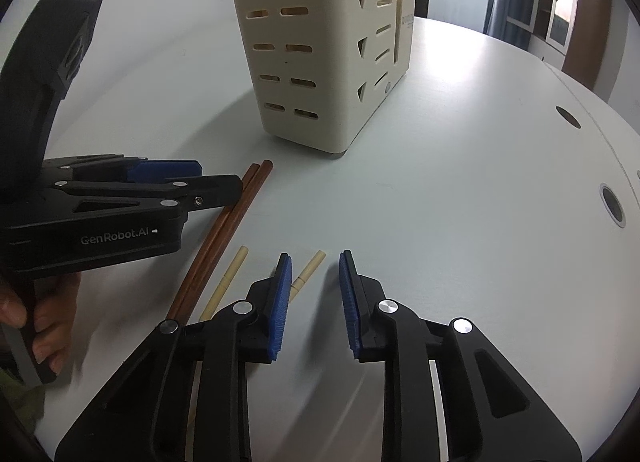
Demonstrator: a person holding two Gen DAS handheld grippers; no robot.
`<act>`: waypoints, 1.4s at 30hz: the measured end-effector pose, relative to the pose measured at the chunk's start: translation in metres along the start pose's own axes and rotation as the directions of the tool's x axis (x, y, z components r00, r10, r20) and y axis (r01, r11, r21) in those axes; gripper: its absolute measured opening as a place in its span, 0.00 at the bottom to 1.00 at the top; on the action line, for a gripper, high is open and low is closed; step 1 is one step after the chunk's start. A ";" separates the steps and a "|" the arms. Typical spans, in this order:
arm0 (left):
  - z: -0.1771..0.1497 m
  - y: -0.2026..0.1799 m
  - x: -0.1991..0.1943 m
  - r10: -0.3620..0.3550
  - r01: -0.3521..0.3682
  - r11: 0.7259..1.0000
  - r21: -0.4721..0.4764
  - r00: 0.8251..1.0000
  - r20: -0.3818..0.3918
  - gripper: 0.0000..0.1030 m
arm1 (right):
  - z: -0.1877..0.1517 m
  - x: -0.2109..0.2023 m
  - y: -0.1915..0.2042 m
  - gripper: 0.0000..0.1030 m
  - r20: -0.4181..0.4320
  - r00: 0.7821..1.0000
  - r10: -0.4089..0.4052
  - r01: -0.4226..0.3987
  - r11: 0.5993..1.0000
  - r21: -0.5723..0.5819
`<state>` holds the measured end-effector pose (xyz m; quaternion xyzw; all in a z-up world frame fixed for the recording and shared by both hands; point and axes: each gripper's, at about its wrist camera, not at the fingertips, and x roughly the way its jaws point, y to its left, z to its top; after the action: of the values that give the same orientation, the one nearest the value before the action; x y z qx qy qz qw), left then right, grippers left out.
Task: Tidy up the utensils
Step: 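Move both open tools down toward the last chopsticks beside the holder, then close right gripper on a light bamboo chopstick while left gripper closes on a brown chopstick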
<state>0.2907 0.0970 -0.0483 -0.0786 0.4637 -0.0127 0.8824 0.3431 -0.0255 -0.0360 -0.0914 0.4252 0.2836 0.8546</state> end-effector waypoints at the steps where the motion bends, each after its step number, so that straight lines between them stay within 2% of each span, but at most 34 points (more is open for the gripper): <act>1: -0.001 0.003 -0.001 0.003 -0.003 1.000 0.003 1.000 0.002 0.47 | 0.000 0.000 0.000 0.22 0.000 1.000 -0.001 0.001 1.000 -0.001; 10: -0.003 0.009 -0.005 0.023 -0.024 1.000 0.003 1.000 0.010 0.47 | 0.002 -0.001 0.000 0.19 -0.005 1.000 0.001 -0.001 1.000 -0.005; 26: -0.003 -0.001 -0.003 0.095 -0.096 0.991 0.093 0.995 0.013 0.49 | 0.002 0.000 -0.004 0.14 -0.001 1.000 0.013 -0.013 1.000 0.002; 29: -0.001 0.002 -0.003 0.114 -0.115 0.988 0.101 0.993 0.007 0.40 | 0.000 -0.001 0.000 0.13 -0.001 1.000 0.014 -0.014 1.000 0.002; 34: 0.013 0.011 -0.001 0.128 -0.124 0.986 0.113 0.991 -0.026 0.12 | 0.001 -0.002 -0.004 0.08 -0.008 0.999 0.031 -0.031 0.999 0.030; 42: 0.016 0.019 -0.002 0.114 -0.110 0.986 0.122 0.993 -0.026 0.07 | 0.003 -0.004 -0.008 0.05 -0.021 0.998 0.053 -0.052 0.998 0.048</act>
<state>0.3015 0.1180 -0.0403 0.0010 0.4804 0.0075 0.8770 0.3473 -0.0323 -0.0320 -0.0633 0.4436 0.2948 0.8440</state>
